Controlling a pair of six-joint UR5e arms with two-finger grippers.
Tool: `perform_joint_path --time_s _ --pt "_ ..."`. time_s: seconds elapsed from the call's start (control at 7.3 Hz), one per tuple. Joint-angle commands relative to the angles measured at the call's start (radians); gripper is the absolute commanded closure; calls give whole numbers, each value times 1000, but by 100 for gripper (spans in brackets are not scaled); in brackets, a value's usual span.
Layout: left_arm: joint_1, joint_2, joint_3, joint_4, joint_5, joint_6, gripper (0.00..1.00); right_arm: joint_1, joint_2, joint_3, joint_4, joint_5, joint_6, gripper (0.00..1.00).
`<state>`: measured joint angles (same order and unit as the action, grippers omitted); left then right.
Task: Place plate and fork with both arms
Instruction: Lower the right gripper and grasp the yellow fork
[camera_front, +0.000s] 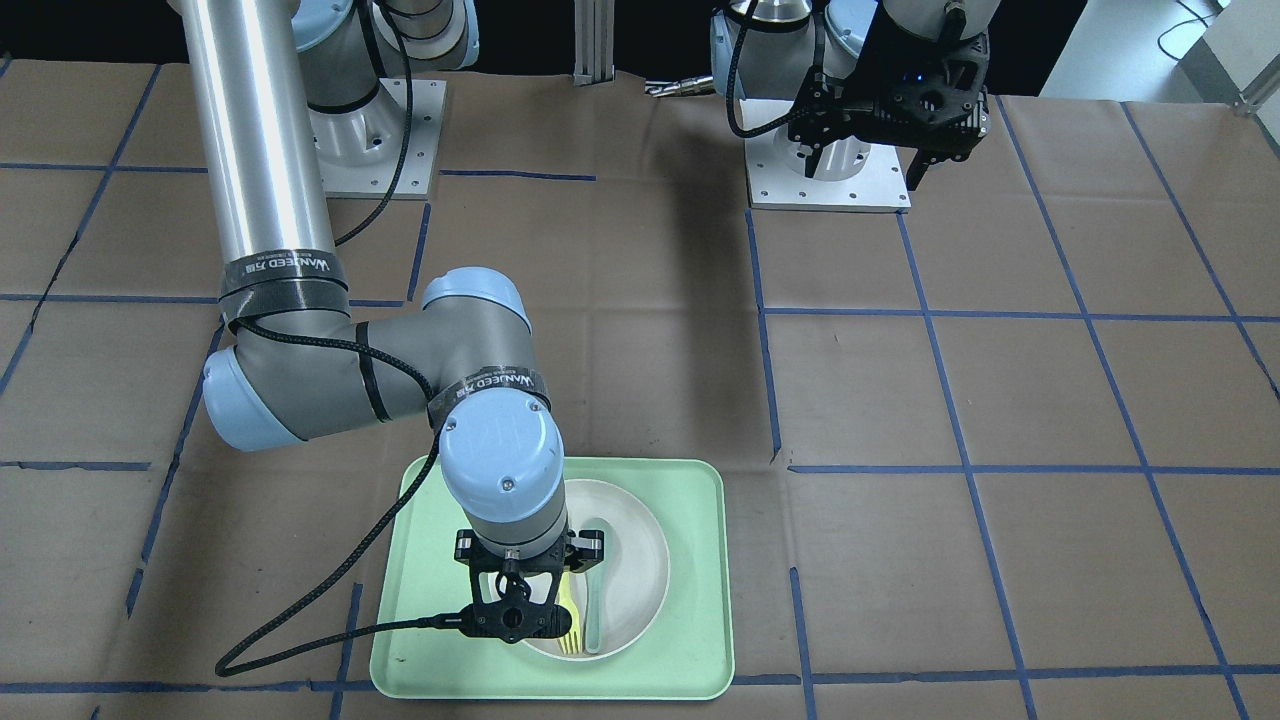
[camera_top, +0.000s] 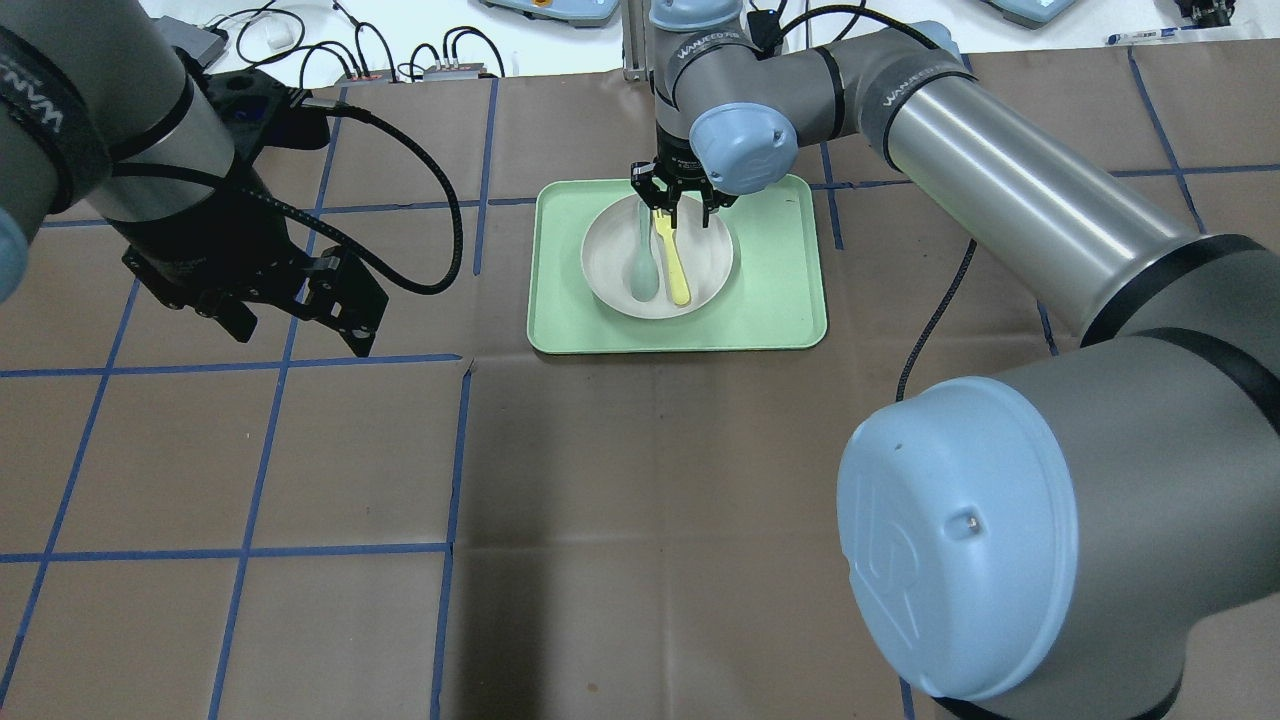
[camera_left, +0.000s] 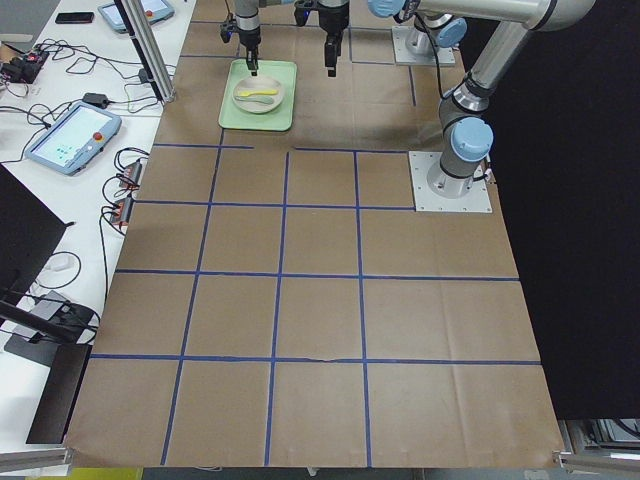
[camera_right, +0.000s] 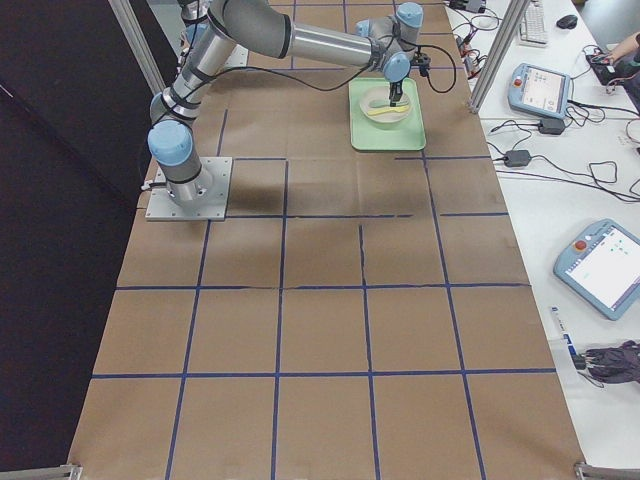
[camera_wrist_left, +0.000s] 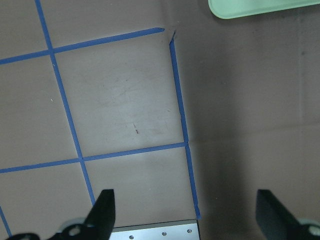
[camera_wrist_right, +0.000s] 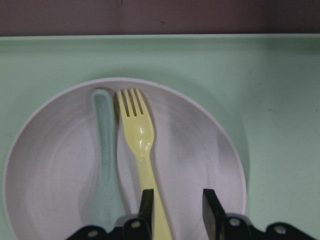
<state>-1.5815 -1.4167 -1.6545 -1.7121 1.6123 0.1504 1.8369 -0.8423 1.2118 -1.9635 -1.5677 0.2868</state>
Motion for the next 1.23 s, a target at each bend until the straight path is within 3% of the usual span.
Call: perform_joint_path --time_s 0.0,1.1 --pt "0 2 -1 0 0 0 1 1 35 0 -23 0 -3 56" --pt "0 2 -1 0 0 0 1 30 75 2 -40 -3 -5 56"
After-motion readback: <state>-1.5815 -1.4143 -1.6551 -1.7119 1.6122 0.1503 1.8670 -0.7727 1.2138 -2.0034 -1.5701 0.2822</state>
